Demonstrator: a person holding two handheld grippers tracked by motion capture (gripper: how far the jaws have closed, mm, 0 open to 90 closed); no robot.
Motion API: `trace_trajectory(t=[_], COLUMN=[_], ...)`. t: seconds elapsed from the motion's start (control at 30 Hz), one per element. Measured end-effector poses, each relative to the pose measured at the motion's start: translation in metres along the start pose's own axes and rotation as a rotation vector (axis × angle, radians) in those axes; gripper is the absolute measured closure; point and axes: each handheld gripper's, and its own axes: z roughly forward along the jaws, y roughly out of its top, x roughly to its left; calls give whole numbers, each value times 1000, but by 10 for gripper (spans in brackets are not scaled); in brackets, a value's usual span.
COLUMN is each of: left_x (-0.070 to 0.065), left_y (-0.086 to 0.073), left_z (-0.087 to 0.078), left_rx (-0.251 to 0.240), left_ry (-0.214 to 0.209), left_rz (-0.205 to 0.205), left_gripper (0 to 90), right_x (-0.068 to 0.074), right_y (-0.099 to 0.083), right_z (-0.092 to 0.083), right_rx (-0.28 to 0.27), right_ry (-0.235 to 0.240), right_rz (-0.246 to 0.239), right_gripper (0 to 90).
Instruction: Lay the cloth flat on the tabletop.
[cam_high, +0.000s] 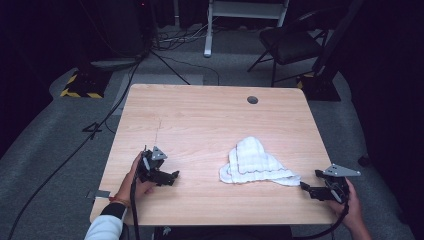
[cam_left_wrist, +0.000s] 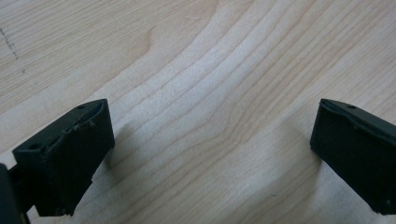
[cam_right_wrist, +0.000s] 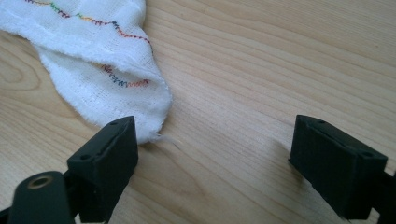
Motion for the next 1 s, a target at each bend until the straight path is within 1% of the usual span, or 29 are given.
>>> trace_trajectory(t=[0.07, 0.13, 0.2, 0.27, 0.37, 0.4, 0.43, 0.47, 0.5, 0.6, 0.67, 0.7, 0.73, 0.77, 0.8, 0.87, 0.9, 0.93, 0.97, 1.0], left_x=[-1, -1, -1, -1, 0, 1, 0, 0, 1, 1, 0, 0, -2, -3, -5, -9, -11, -13, -17, -19], left_y=[1, 1, 1, 1, -2, -2, -3, -3, -3, -3, -3, -2, -1, -1, 0, 3, 5, 6, 9, 11], left_z=[1, 2, 2, 1, -1, -1, -2, -2, -2, -2, -2, -1, -1, 0, 1, 3, 5, 6, 9, 10], left_rx=[-5, -5, -7, -7, -3, -5, -7, -7, -3, -4, -7, -4, -6, -3, -6, -7, -4, -3, -6, -6], left_ry=[-1, 2, 1, -2, -23, -22, -23, -23, -26, -27, -28, -27, -34, -41, -43, -45, -49, -53, -57, -61], left_rz=[-8, -1, -6, 9, 22, 28, 26, 26, 34, 33, 25, 38, 36, 46, 45, 49, 56, 60, 67, 72], left_gripper=[0, 0, 1, 3, 2, 2, 2, 2, 2, 2, 2, 2, 2, 2, 2, 3, 3, 3, 3, 3], right_x=[0, 0, 1, 1, 1, 1, 0, 0, 0, 0, -1, -1, -1, -1, -1, -1, 4, 6, 10, 10], right_y=[0, 0, 0, 0, 0, 0, 0, 0, 0, 1, 1, 1, 2, 2, 3, 7, 13, 16, 22, 22], right_z=[0, 0, 0, 0, 0, 0, 0, 0, 0, 1, -1, -1, -2, -2, -3, -4, -5, -6, -8, -8], right_rx=[-1, -2, -3, -2, -3, -3, -1, 0, -1, 3, 7, 7, 2, -13, -31, -39, -45, -49, -58, -58], right_ry=[-1, -2, -9, -9, -9, -3, 3, 1, 2, 3, 8, 8, 4, 0, -13, -11, -22, -25, -21, -21], right_rz=[-2, -4, -6, -6, -7, -7, -3, -3, -3, -3, -17, -17, -22, -31, -46, -37, -71, -88, -104, -104], right_gripper=[149, 149, 141, 140, 145, 153, 152, 151, 151, 148, 181, 181, 218, 245, 255, 281, 306, 320, 324, 324])
